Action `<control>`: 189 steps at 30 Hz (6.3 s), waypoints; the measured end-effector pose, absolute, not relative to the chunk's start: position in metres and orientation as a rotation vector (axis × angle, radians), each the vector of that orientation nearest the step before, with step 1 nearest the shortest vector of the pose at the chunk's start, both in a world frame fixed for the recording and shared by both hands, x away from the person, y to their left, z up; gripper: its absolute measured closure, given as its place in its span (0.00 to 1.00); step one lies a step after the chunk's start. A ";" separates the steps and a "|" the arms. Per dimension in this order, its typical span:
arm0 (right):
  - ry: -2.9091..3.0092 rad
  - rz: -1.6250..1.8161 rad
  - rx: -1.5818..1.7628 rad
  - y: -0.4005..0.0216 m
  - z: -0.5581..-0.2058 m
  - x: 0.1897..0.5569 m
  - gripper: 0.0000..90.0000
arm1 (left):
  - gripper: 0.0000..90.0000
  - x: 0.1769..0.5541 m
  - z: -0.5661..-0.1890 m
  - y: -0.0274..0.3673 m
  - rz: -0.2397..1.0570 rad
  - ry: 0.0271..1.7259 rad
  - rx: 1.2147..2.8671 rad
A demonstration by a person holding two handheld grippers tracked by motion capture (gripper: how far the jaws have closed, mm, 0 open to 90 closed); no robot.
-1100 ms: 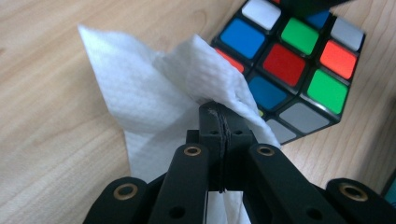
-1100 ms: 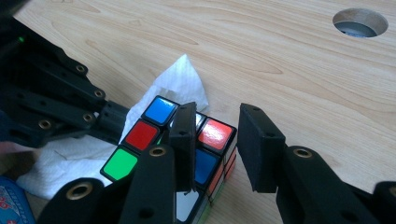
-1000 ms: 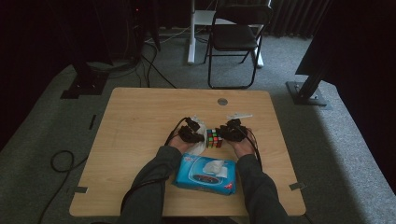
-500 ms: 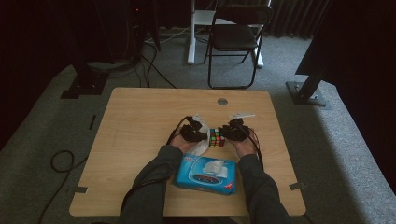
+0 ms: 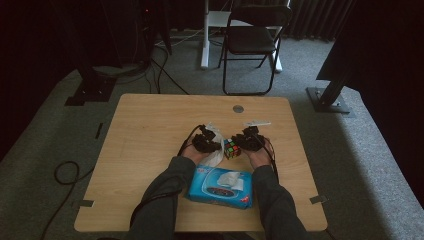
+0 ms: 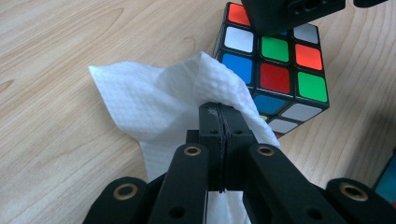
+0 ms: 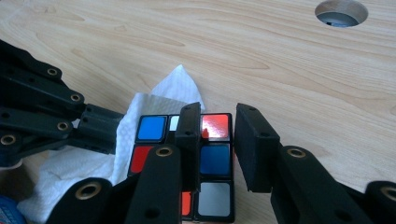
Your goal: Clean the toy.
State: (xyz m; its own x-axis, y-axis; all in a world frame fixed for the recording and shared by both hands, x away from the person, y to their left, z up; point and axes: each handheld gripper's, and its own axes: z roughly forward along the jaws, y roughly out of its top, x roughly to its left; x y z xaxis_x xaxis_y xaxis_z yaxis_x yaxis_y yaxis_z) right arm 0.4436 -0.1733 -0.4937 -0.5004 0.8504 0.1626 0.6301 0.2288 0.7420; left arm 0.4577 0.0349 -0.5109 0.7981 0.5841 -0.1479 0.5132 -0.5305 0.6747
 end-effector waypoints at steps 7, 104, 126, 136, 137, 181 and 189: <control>2.253 1.146 1.352 -0.184 -0.492 0.437 0.67 | 0.99 0.457 -0.510 0.037 0.133 0.808 2.237; 2.095 1.303 1.705 -0.208 -0.499 0.445 0.70 | 0.99 0.458 -0.502 0.055 0.199 0.887 2.146; 2.259 1.318 1.629 -0.185 -0.501 0.451 0.72 | 0.99 0.466 -0.498 0.060 0.213 0.939 2.092; 2.309 1.291 1.575 -0.176 -0.498 0.450 0.74 | 0.99 0.465 -0.503 0.050 0.178 0.925 2.109; 2.307 1.290 1.577 -0.176 -0.498 0.450 0.74 | 0.99 0.465 -0.504 0.050 0.177 0.929 2.109; 2.283 1.291 1.605 -0.174 -0.499 0.449 0.75 | 0.99 0.464 -0.513 0.044 0.162 0.916 2.240; 2.276 1.300 1.611 -0.175 -0.500 0.449 0.75 | 0.99 0.449 -0.499 0.047 0.160 0.802 2.264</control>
State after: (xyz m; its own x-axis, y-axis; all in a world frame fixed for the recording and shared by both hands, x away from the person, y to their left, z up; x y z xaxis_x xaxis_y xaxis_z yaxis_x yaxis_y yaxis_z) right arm 0.4494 -0.1750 -0.4996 -0.4501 0.8014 0.3938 0.7465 0.0957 0.6584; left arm 0.4488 0.0469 -0.4993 0.7987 0.5909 -0.1140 0.5016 -0.5490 0.6686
